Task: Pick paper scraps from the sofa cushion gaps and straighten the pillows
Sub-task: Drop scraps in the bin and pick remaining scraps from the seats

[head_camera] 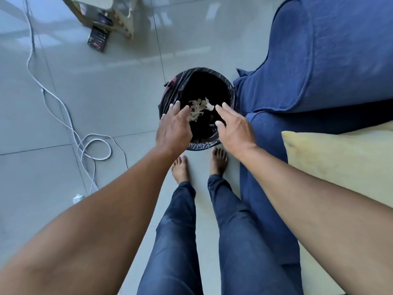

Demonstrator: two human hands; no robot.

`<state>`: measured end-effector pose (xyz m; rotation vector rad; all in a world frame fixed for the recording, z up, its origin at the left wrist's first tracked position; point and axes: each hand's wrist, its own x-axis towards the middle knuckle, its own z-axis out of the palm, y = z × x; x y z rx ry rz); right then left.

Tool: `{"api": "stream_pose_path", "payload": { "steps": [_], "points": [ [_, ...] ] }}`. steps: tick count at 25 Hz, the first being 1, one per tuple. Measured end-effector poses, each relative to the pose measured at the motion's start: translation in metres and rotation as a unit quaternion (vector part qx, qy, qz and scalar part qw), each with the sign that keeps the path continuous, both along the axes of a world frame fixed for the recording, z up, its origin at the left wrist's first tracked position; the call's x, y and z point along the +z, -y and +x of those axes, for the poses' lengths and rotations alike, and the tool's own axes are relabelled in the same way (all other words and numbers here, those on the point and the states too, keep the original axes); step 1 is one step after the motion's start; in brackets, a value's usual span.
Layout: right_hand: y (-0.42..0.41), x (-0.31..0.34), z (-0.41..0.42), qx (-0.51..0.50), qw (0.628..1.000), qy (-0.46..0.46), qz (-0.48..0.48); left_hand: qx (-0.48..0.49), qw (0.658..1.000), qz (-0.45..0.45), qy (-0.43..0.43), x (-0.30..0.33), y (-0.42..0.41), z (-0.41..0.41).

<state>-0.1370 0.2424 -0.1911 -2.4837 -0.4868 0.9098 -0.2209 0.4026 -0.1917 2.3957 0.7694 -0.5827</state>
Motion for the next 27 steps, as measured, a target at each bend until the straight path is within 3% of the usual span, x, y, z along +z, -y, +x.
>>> {"api": "stream_pose_path", "payload": {
  "steps": [9, 15, 20, 27],
  "points": [
    [0.006, 0.130, -0.019, -0.016, 0.997, 0.080, 0.001, -0.063, 0.992, 0.028, 0.102, 0.125, 0.004, -0.024],
    [0.027, 0.220, -0.063, -0.115, 0.978, 0.174, -0.013, -0.176, 0.968, 0.039, 0.174, 0.220, 0.018, -0.024],
    [0.077, 0.247, -0.125, -0.224, 0.957, 0.178, -0.037, -0.282, 0.940, 0.023, 0.190, 0.251, 0.065, -0.038],
    [0.188, 0.264, -0.247, -0.374, 0.907, 0.177, -0.074, -0.450, 0.872, -0.009, 0.192, 0.261, 0.170, -0.106]
  ]
}}
